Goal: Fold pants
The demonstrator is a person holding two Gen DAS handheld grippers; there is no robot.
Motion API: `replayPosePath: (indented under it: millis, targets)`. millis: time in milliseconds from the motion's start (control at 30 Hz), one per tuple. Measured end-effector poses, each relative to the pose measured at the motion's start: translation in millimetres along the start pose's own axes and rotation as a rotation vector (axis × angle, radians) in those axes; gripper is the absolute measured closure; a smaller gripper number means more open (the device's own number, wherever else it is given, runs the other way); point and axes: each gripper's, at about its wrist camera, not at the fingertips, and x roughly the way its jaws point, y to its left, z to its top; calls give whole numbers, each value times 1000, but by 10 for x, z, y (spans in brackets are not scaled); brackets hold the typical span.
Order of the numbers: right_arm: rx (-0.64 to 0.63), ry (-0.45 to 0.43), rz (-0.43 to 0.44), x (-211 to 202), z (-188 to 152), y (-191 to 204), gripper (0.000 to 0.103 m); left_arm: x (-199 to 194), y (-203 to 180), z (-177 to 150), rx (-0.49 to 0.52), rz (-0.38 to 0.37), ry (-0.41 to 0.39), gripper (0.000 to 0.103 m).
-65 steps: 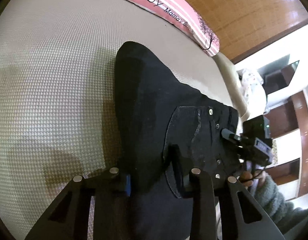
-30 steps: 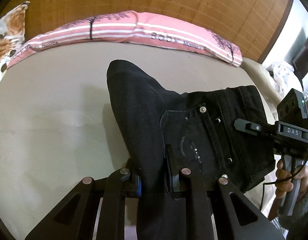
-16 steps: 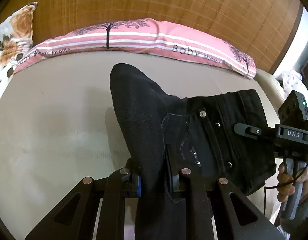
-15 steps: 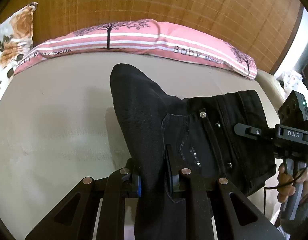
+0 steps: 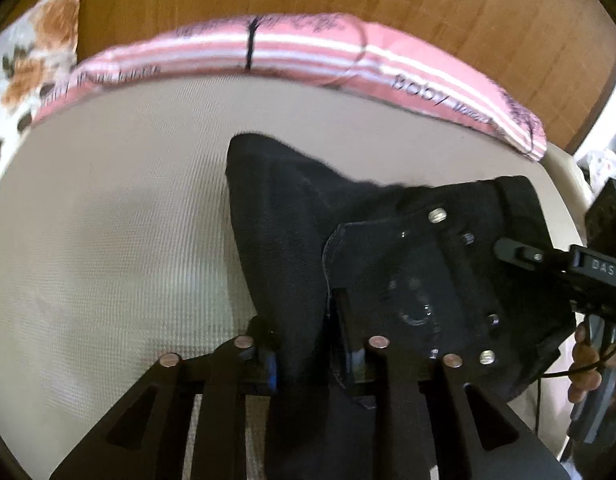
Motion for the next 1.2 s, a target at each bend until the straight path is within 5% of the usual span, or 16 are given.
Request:
replayPosePath:
  millis: [200, 700, 1200]
  targets:
    - [-24, -13, -79, -12, -75, -73, 52, 62, 123, -88, -53, 5, -10, 54]
    - [-67, -34, -128, -587, -735, -131, 52, -286, 31, -657, -26, 66, -13, 49]
    - [-173, -107, -270, -542, -851, -53, 41, -372, -110, -783, -11, 186, -49, 45]
